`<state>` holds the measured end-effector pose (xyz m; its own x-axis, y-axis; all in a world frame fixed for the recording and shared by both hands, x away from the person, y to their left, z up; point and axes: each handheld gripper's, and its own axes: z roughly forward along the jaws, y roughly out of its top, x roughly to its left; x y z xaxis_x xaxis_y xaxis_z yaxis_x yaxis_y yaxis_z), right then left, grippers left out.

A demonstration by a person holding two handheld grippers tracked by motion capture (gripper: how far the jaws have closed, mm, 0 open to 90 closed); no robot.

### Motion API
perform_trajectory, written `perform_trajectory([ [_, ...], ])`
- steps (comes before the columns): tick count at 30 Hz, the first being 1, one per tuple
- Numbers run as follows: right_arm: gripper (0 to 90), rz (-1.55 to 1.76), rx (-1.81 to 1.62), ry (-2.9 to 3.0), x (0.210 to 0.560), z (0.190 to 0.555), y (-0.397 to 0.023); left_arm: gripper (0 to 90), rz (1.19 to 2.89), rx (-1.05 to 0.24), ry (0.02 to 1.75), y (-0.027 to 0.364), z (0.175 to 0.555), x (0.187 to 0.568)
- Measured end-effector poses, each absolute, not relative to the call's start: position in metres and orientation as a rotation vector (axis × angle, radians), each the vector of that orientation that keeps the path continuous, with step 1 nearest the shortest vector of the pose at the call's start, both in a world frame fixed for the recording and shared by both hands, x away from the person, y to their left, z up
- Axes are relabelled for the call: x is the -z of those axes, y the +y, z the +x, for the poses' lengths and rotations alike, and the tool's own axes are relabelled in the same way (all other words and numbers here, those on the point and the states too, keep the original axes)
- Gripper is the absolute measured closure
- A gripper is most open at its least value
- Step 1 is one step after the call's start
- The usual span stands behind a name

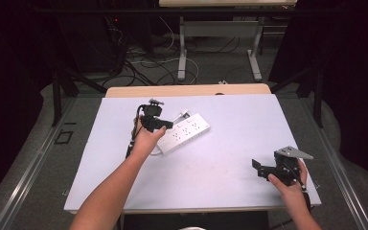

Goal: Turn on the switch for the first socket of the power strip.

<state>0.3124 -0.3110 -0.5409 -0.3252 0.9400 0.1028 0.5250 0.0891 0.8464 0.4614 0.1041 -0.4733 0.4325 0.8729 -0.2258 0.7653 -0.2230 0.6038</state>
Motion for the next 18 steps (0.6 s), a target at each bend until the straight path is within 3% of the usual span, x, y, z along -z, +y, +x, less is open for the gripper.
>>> perform_trajectory([
  [18,4.4,1.429,-1.150,1.899,0.541,0.313,-0.311,43.8,2.070,-0.273,1.212,0.107,0.437,0.466],
])
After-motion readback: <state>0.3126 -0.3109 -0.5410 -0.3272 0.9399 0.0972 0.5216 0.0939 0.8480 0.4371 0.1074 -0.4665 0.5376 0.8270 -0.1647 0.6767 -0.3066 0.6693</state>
